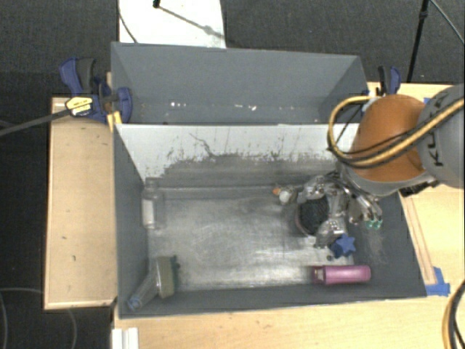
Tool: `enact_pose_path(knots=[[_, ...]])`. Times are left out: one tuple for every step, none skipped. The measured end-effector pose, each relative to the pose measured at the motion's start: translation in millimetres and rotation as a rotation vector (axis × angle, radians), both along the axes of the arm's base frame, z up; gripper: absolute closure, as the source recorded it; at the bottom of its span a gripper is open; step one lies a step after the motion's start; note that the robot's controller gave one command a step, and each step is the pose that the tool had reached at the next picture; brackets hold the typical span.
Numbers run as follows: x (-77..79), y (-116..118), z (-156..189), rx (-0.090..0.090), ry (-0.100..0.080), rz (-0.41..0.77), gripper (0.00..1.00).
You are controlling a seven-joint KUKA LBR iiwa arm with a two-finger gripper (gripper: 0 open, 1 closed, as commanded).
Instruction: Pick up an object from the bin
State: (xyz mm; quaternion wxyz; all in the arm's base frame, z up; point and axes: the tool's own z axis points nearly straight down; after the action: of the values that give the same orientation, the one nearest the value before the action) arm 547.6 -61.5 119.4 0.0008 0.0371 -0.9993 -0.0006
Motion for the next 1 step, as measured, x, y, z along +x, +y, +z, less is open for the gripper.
enact_pose_path(knots=[[32.5, 2.4, -47.0, -0.001, -0.006, 0.308, 0.00]])
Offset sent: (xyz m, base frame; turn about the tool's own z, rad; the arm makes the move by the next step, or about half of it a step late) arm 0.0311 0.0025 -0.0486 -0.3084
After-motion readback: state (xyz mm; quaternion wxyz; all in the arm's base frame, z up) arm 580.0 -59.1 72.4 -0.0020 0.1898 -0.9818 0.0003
